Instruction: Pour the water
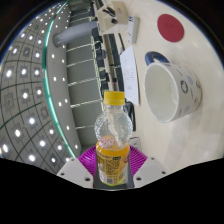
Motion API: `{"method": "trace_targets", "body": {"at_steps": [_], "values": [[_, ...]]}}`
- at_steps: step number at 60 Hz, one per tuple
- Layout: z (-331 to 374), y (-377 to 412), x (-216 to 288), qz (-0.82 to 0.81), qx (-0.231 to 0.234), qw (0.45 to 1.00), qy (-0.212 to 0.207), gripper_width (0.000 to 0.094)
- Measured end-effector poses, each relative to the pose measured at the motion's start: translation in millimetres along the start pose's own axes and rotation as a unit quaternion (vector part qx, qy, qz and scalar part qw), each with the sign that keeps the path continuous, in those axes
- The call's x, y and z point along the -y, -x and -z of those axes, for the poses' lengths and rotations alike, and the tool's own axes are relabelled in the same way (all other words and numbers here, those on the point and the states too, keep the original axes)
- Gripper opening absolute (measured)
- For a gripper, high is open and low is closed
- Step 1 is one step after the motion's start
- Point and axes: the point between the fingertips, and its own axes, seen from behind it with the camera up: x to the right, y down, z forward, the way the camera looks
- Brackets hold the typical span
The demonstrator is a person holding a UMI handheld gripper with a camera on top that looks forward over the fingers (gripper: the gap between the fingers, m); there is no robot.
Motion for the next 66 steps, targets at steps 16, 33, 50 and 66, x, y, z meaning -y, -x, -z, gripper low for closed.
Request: {"method": "trace_targets", "body": {"at_steps": [16, 33, 50, 66], "values": [[13.3, 83.9, 73.5, 0.453, -0.073, 0.887, -0.044, 0.0401], [68.5, 95.3, 214.7, 0.694, -0.178, 0.685, -0.131, 0.0401], [83.3, -12.9, 285.9, 0.715, -0.252, 0.645, -0.091, 0.0400], [89.3, -42.7, 286.2, 0.726, -0.240, 0.639, -0.081, 0.0451]]}}
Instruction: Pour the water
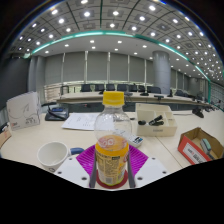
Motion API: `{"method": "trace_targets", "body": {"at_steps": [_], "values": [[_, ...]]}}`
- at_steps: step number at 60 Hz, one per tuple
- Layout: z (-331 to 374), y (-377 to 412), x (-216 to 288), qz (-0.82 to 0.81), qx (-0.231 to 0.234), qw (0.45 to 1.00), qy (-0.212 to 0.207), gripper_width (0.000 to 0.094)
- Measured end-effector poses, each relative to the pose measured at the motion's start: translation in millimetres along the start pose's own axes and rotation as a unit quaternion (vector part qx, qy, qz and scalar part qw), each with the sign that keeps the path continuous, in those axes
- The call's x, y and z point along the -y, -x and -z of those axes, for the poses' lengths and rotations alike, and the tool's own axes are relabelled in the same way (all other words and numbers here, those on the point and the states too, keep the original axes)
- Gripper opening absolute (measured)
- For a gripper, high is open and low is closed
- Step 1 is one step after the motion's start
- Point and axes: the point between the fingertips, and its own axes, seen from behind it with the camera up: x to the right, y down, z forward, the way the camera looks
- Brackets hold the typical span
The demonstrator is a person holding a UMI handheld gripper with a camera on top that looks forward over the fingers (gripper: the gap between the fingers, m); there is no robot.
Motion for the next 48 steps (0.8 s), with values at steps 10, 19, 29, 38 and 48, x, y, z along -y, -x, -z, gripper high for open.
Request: {"method": "trace_targets", "body": {"at_steps": [10, 19, 29, 38, 48], "values": [[4.2, -8.8, -10.3, -0.008, -0.024, 0.999, 0.036, 0.0707], [34.8, -2.8, 4.4, -0.021, -0.038, 0.998, 0.052, 0.0848], [105.7, 27.8, 36.5, -0.015, -0.056, 0.995, 0.077, 0.0859], [198.6, 74.9, 61.2, -0.026, -0.065, 0.991, 0.111, 0.0854], [293.0, 128.2, 81.9, -0.027, -0.061, 0.991, 0.120, 0.0861]]}}
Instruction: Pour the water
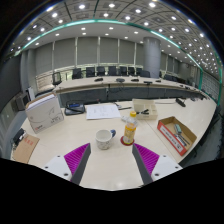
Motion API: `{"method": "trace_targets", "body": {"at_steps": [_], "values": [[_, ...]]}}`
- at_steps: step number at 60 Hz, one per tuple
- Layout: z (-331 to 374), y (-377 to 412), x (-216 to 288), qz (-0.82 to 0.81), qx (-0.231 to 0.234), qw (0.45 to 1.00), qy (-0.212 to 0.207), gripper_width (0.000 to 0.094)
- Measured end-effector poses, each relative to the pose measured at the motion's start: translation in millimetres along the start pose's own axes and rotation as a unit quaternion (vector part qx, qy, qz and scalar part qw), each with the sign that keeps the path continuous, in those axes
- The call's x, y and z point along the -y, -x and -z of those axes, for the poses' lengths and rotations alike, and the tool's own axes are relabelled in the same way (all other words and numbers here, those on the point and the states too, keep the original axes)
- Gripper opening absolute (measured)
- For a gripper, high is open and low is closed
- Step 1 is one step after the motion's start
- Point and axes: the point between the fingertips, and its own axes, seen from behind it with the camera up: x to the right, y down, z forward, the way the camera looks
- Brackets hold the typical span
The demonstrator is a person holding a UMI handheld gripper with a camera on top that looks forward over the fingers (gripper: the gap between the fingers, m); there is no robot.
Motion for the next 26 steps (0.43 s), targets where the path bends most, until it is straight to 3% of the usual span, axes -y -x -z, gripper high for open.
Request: {"method": "trace_targets", "body": {"at_steps": [12, 26], "values": [[61.0, 19.3, -18.8, 0.023, -0.004, 1.000, 0.002, 0.0859], [77.1, 20.9, -35.8, 0.033, -0.006, 0.999, 0.011, 0.0862]]}}
